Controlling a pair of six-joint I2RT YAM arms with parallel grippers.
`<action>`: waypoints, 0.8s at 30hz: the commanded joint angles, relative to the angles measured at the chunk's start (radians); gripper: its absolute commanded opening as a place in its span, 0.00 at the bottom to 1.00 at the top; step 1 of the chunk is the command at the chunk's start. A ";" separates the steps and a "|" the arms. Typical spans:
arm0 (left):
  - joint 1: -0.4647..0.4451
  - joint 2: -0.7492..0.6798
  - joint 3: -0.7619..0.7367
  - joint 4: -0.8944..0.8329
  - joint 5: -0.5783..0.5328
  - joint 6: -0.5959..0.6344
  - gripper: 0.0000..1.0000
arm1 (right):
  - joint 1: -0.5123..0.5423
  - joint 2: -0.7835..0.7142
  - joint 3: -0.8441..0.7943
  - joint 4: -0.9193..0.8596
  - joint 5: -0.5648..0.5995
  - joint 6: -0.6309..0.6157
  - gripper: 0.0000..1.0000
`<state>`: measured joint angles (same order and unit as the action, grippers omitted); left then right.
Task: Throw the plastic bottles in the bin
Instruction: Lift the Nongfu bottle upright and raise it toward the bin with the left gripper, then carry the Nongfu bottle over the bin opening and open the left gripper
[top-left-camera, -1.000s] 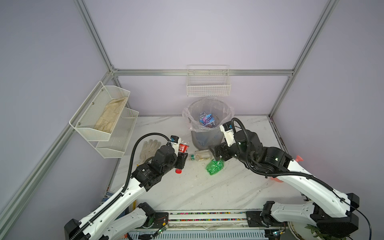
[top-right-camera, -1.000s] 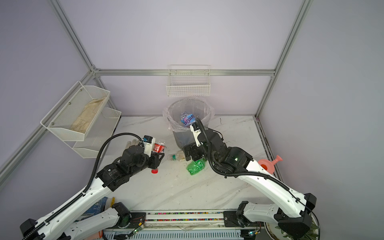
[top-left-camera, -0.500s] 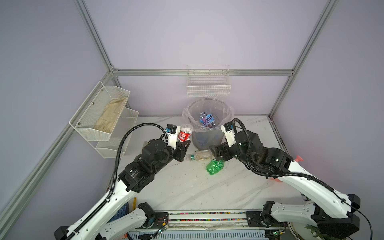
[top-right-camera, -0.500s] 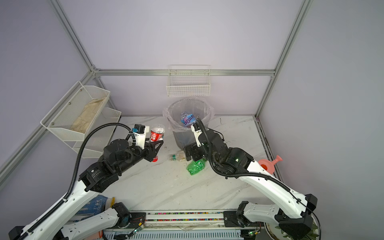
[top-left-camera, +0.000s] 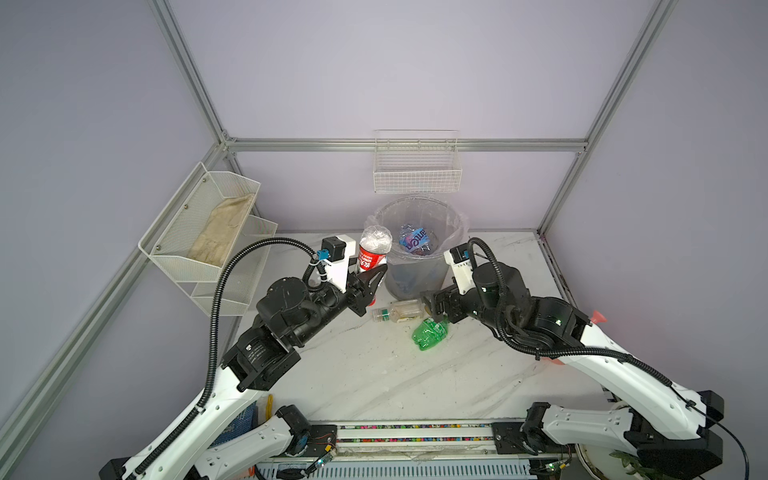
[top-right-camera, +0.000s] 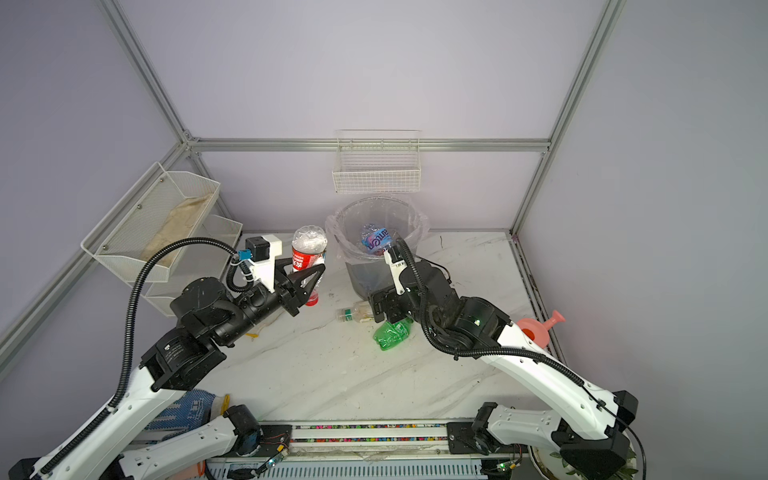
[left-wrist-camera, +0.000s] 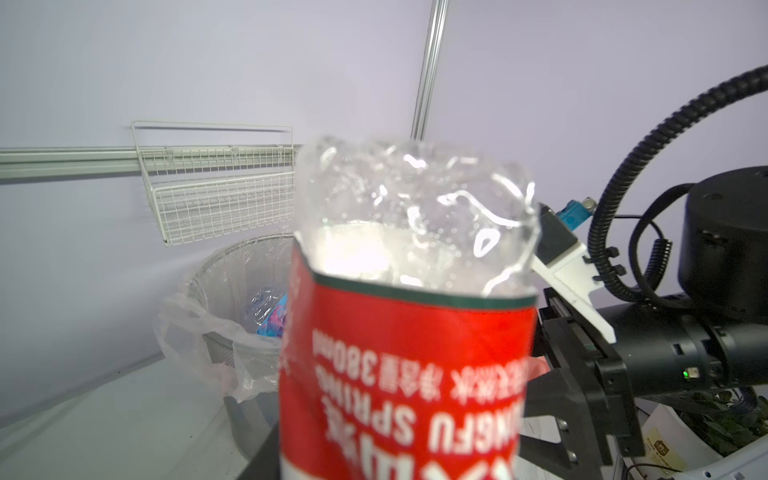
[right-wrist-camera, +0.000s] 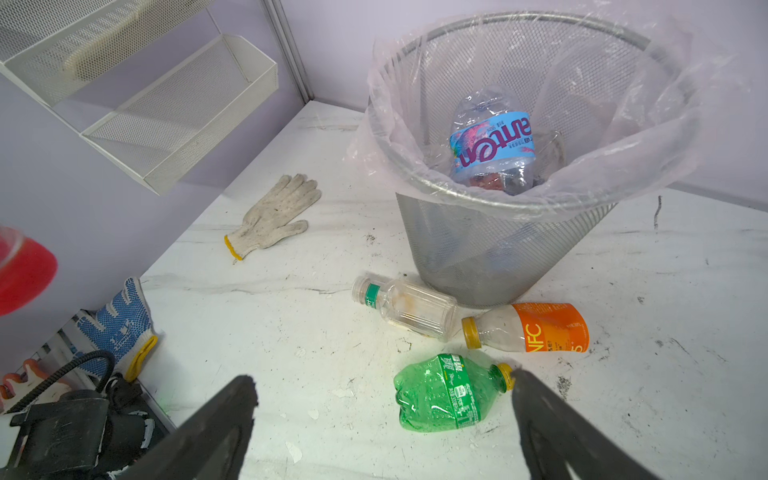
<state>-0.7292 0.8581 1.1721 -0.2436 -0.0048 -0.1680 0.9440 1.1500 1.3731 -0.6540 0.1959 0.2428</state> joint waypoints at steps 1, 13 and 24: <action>-0.005 -0.021 0.109 0.119 0.043 0.039 0.36 | 0.007 -0.021 -0.015 0.010 0.018 0.012 0.98; -0.004 -0.036 0.124 0.232 0.081 0.043 0.36 | 0.006 -0.024 -0.012 0.008 0.021 0.009 0.97; -0.004 -0.030 0.142 0.347 0.114 0.074 0.36 | 0.006 -0.037 -0.012 -0.009 0.036 0.010 0.97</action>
<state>-0.7292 0.8295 1.2217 0.0151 0.0872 -0.1261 0.9440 1.1309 1.3647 -0.6514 0.2092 0.2428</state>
